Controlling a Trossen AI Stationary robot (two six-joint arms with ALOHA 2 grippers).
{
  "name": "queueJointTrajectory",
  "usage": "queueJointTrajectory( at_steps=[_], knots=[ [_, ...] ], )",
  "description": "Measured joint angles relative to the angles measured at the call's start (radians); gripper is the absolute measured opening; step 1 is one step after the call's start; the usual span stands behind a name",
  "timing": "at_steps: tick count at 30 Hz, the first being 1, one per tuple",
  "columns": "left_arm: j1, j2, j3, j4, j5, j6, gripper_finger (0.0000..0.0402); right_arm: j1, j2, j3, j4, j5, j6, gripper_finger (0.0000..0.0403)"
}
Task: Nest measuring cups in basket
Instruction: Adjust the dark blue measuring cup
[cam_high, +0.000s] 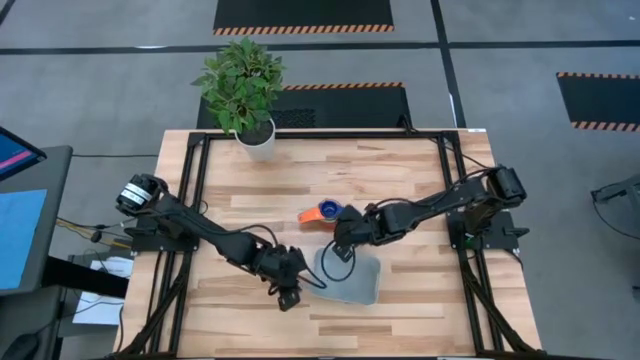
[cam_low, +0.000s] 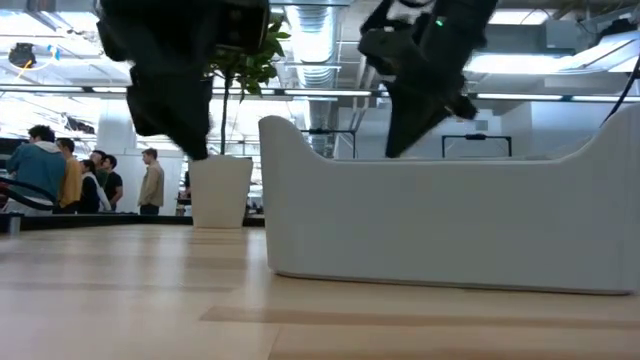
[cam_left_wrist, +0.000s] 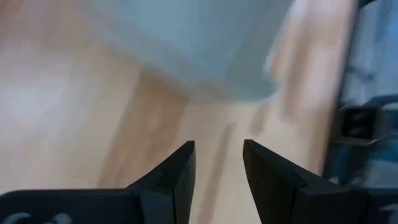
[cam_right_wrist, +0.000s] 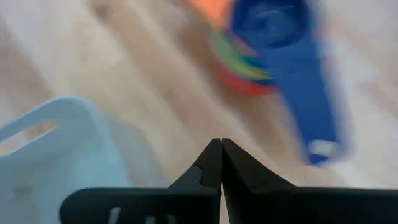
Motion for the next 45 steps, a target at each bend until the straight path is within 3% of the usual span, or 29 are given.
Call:
queueJointTrajectory(
  at_steps=[5,10,21,28,35,45],
  knots=[
    [0.012,-0.002,0.045,-0.252,-0.014,0.031,0.0124,-0.037,-0.044,0.060,-0.185,0.126,-0.013,0.0014],
    [0.011,-0.002,0.046,-0.402,-0.018,0.032,0.0124,-0.089,-0.052,0.059,-0.245,0.062,-0.062,0.0023],
    [0.012,-0.002,0.040,-0.409,-0.019,0.031,0.0124,-0.209,0.032,0.059,-0.217,0.018,-0.162,0.0012],
    [0.012,-0.002,0.040,-0.403,-0.019,0.035,0.0124,-0.256,0.095,0.060,-0.214,-0.041,-0.205,0.0028],
    [0.012,-0.002,0.040,-0.401,-0.023,0.038,0.0124,-0.211,0.125,0.060,-0.152,-0.180,-0.203,0.0015],
    [0.038,-0.002,0.040,-0.398,-0.048,0.074,0.0124,-0.142,0.085,0.063,0.079,-0.220,-0.149,0.0027]
  ],
)
